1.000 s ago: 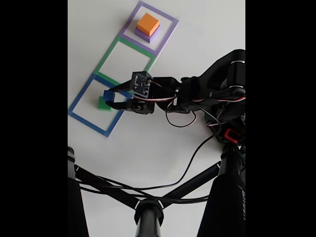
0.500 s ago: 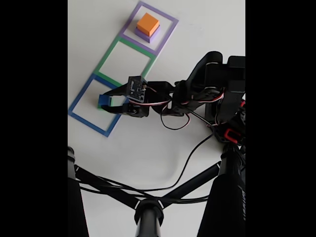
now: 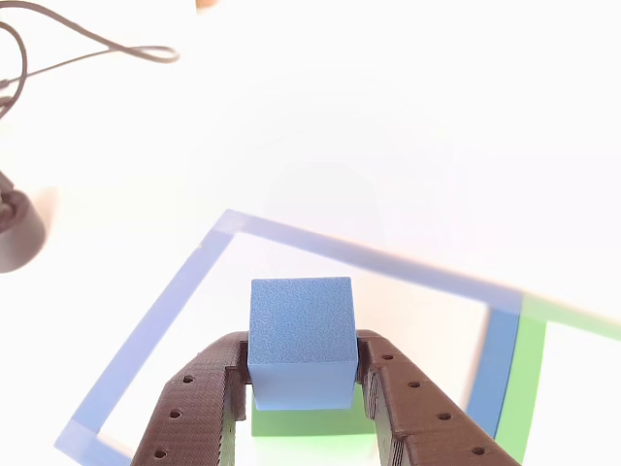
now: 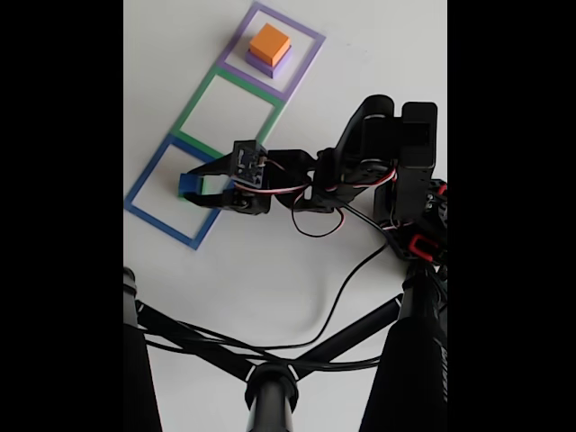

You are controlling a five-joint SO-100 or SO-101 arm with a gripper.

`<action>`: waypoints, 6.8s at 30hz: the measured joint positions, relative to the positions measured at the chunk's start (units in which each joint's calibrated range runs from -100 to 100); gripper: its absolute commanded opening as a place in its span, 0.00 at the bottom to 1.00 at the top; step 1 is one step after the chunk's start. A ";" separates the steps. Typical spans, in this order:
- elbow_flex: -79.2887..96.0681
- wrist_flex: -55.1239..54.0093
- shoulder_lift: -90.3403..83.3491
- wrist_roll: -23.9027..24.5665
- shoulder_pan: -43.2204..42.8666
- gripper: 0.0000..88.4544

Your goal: Tower of hanoi

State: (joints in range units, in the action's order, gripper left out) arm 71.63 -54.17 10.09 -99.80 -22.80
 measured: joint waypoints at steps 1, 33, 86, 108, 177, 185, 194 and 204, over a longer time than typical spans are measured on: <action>0.00 -0.40 0.42 0.00 -0.25 0.05; -1.22 -2.97 4.56 0.00 -0.49 0.27; -81.20 148.39 -52.43 16.55 27.67 0.02; -45.87 131.54 -67.37 0.59 46.91 0.35; 0.35 -1.36 -1.35 0.59 48.46 0.40; -1.22 -3.13 1.60 0.59 47.32 0.39; -1.48 -5.78 4.47 0.59 46.34 0.38; -2.09 -8.51 7.26 0.59 45.76 0.36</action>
State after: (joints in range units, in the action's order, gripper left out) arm 69.54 -62.68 17.35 -99.21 22.96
